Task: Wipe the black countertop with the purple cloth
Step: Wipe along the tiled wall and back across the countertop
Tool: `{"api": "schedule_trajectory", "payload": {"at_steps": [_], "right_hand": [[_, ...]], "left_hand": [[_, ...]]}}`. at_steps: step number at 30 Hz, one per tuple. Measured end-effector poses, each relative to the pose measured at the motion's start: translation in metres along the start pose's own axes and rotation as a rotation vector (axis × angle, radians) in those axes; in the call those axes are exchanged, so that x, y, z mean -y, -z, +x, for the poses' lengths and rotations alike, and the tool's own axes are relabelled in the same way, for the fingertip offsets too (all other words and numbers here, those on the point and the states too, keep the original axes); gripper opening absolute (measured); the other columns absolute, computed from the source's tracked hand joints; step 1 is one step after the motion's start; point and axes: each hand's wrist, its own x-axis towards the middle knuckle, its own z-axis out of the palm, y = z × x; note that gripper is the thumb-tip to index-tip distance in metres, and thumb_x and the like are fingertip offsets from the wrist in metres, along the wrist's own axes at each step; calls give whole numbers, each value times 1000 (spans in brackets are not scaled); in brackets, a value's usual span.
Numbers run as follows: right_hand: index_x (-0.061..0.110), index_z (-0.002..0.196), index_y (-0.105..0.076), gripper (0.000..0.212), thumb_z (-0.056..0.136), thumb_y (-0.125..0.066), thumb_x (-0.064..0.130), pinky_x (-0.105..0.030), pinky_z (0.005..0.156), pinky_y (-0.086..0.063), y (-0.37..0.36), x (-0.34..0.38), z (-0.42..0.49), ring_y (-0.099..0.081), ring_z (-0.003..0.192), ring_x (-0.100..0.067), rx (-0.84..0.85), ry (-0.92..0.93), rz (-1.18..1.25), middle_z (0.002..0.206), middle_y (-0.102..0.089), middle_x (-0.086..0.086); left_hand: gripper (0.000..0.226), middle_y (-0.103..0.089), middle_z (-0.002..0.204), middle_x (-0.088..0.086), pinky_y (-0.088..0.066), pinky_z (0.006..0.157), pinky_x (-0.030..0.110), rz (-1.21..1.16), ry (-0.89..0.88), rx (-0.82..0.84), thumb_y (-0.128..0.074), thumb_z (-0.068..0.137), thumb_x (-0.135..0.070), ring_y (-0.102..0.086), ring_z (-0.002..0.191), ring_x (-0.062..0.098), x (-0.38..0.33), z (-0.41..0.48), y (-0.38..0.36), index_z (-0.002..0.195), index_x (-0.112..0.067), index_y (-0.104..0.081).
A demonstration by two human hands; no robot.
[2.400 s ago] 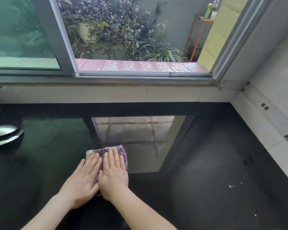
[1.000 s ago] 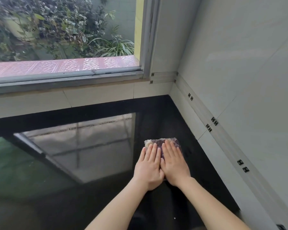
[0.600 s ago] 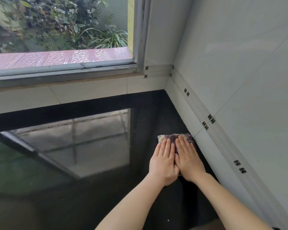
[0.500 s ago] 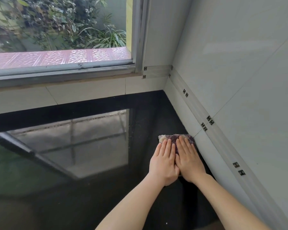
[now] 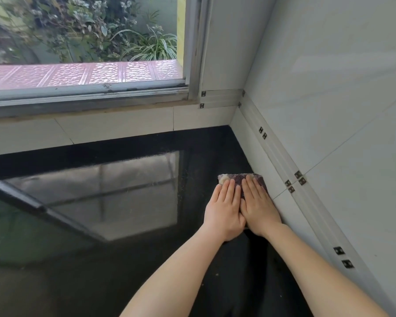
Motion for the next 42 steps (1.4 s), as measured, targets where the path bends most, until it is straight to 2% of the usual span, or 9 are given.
{"api": "schedule_trajectory", "payload": {"at_steps": [2,5,7,10,15,27,34,40,42], "right_hand": [[7,139,20,67,82,16,40,-36,116,3,4,2,12,13,143,-22,-10,-6,14,154,18,-12],[5,145,14,61,95,-2,35,-35,117,4,10,4,27,13,143,-20,5,-22,27,156,15,-12],[5,146,11,62,93,-2,35,-35,117,3,11,3,37,13,143,-20,11,-12,26,156,14,-12],[6,147,9,69,88,9,41,-36,117,1,12,1,53,11,143,-20,8,6,37,157,12,-12],[5,147,10,58,100,-11,32,-37,117,2,24,4,99,11,143,-21,31,12,58,157,13,-13],[10,147,11,57,101,-13,34,-37,115,5,29,24,105,12,143,-21,22,-13,76,157,13,-10],[13,148,10,57,101,-12,36,-37,115,7,35,92,87,16,142,-18,7,30,114,156,16,-7],[11,148,8,57,99,-8,37,-39,117,3,38,195,80,15,142,-20,-28,103,107,157,13,-9],[11,148,8,60,96,0,39,-39,117,4,36,231,77,15,142,-20,-39,120,111,157,13,-9]], "left_hand": [[71,6,158,8,10,116,39,18,1,1,5,86,-46,15,143,21,7,9,4,148,-12,2],[67,5,158,9,11,116,39,40,18,1,0,90,-45,14,143,21,16,20,7,149,-12,0],[63,5,158,9,12,116,39,42,33,5,-7,95,-43,14,143,21,21,26,9,149,-12,0],[62,6,158,9,12,116,39,62,45,20,-10,97,-41,14,143,21,28,37,13,149,-11,1],[63,6,158,8,16,113,38,131,76,29,-11,97,-44,13,143,20,55,69,29,150,-11,0],[63,6,158,4,14,114,42,103,63,54,-13,97,-46,13,143,16,81,65,36,150,-14,0],[64,11,158,3,17,113,41,87,110,69,-9,97,-49,17,142,13,121,9,47,150,-16,4],[63,14,157,0,18,113,42,114,183,83,-7,96,-49,20,140,10,189,-66,70,149,-18,8],[62,14,157,0,18,113,42,120,209,83,-7,97,-49,20,140,10,212,-94,77,149,-18,7]]}}
